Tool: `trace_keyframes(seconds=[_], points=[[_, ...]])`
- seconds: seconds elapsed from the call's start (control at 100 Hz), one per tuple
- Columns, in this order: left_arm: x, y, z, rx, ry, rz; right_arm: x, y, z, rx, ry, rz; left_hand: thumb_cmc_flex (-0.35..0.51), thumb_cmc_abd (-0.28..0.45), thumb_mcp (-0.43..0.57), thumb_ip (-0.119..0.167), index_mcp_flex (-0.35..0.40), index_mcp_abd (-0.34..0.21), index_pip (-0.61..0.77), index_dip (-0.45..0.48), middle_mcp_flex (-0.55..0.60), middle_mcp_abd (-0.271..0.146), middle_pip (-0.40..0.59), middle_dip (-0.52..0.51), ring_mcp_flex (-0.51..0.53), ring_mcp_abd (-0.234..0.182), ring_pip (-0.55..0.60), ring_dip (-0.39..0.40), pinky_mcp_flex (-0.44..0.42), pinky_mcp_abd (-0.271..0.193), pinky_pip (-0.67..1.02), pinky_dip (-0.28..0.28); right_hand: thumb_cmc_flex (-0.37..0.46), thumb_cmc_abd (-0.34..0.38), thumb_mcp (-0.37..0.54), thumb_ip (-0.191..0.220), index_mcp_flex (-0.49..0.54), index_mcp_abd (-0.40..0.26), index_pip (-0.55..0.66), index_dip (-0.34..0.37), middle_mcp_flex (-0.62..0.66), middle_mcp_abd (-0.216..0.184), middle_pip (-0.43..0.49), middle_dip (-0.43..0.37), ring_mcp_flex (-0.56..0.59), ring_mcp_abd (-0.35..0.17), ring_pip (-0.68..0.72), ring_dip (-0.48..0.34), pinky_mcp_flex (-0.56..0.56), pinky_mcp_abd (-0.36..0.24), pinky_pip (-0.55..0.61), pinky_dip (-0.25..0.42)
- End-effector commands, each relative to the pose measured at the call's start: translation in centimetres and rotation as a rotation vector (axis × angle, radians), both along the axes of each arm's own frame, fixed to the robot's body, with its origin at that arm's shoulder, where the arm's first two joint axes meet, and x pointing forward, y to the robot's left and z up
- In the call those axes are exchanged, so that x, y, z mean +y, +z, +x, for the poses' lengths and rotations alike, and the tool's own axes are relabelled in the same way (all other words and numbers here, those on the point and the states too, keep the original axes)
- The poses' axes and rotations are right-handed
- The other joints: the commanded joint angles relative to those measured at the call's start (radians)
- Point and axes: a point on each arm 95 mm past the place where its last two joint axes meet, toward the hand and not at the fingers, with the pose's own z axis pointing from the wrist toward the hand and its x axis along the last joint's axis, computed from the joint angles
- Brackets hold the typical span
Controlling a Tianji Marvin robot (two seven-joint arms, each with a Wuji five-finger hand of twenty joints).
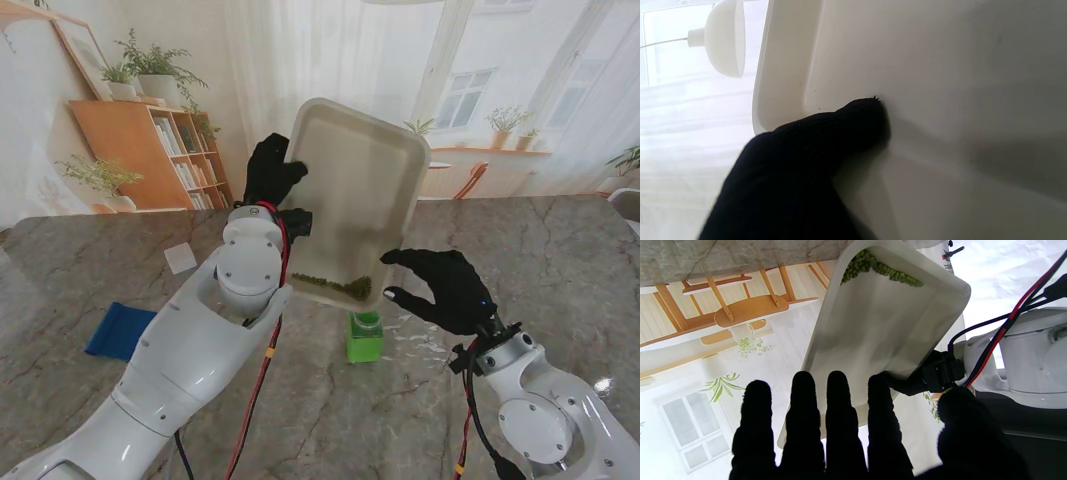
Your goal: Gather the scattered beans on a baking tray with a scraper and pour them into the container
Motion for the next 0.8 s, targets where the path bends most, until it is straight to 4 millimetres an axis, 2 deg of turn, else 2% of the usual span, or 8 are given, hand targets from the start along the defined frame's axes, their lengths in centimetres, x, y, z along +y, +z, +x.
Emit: trace_keyframes(seconds=[0.0, 0.47, 0.79], points=[[-0.3, 0.3, 0.0, -0.010, -0.011, 0.001, -0.1, -0.2, -0.3, 0.009, 0.002, -0.008, 0.100, 0.053, 0.084, -0.012, -0.016, -0.036, 0.003, 0.013, 0.024, -0.210, 0.138, 0.024, 0.038, -0.114, 0.062, 0.017, 0.066, -0.222, 0.151, 0.132, 0.003, 0.004, 0.015, 0.027, 0.016, -0.019, 0.004, -0.025, -0.006, -0.015, -0.005, -0.008, 0.003, -0.006, -0.003, 0.013, 0.000, 0.012, 0.006, 0.017], [-0.3, 0.2, -0.1, -0.021, -0.024, -0.019, -0.5, -0.6, -1.4, 0.004, 0.001, -0.020, 0.095, 0.055, 0.082, 0.002, -0.013, -0.044, 0.005, 0.013, 0.028, -0.215, 0.133, 0.018, 0.041, -0.116, 0.055, 0.011, 0.069, -0.225, 0.138, 0.133, 0.003, 0.003, 0.014, 0.027, 0.017, -0.021, 0.005, -0.024, -0.003, -0.016, -0.004, -0.008, 0.008, -0.008, 0.000, 0.015, 0.002, 0.013, 0.007, 0.018], [-0.2, 0.2, -0.4, -0.029, -0.041, -0.025, -0.5, -0.7, -1.4, 0.023, 0.013, -0.010, 0.093, 0.053, 0.083, 0.008, -0.011, -0.046, 0.006, 0.013, 0.033, -0.215, 0.131, 0.017, 0.044, -0.117, 0.054, 0.009, 0.073, -0.224, 0.136, 0.138, 0.003, 0.003, 0.015, 0.027, 0.015, -0.020, 0.004, -0.025, -0.004, -0.015, -0.005, -0.008, 0.007, -0.007, -0.001, 0.015, 0.000, 0.013, 0.006, 0.017]])
